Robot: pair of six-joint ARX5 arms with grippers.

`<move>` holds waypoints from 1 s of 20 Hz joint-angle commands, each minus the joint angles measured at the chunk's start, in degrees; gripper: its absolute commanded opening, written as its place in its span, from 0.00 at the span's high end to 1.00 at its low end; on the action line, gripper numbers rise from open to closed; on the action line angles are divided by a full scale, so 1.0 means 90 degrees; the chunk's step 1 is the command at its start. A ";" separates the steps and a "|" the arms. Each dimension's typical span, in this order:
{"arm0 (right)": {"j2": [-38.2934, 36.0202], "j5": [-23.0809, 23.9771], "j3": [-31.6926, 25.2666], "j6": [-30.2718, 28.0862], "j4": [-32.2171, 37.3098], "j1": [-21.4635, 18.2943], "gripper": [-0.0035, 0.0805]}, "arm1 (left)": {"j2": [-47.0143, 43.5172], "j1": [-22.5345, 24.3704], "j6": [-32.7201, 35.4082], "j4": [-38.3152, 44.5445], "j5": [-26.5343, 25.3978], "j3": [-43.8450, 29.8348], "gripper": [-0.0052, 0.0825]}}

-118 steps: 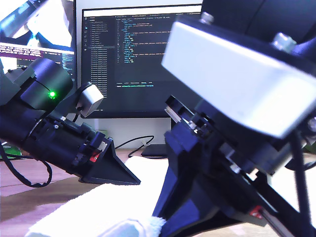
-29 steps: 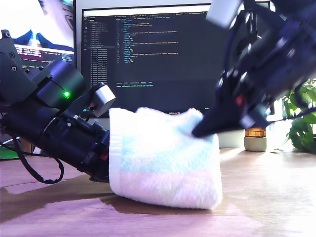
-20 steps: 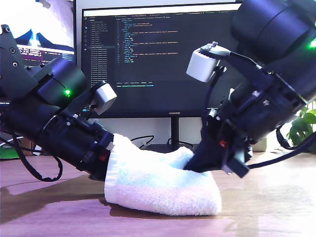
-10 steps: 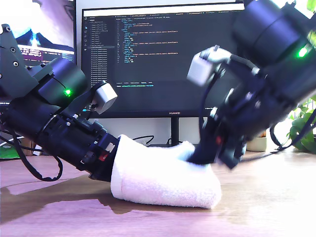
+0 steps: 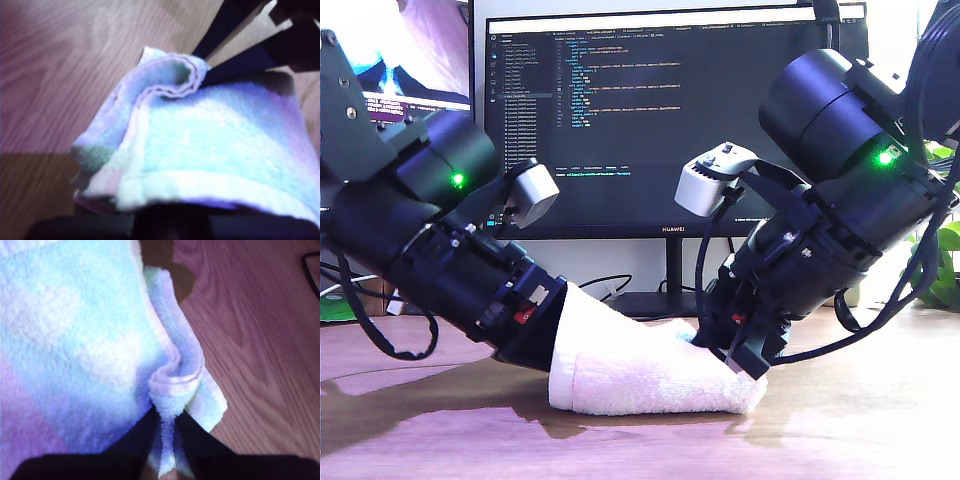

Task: Fold the tea towel to a neat square and place it to the right

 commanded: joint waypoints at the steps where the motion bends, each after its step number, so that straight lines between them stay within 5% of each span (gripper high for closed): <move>1: 0.0408 0.0068 -0.0219 0.0056 -0.0267 0.0015 0.97 | 0.0024 -0.0070 0.0053 -0.0522 -0.0160 -0.0478 0.96; 12: 0.0408 0.0070 -0.0219 0.0051 -0.0342 0.0015 0.97 | -0.1763 0.0253 -0.0119 -0.1838 -0.1846 -0.0478 0.96; 17: 0.0408 0.0068 -0.0219 0.0051 -0.0345 0.0015 0.97 | -0.2907 0.0401 -0.0648 -0.1821 -0.1464 -0.0478 0.96; 20: 0.0408 0.0068 -0.0219 0.0051 -0.0340 0.0015 0.97 | -0.3337 0.0401 -0.0780 -0.1695 -0.0590 -0.0478 0.96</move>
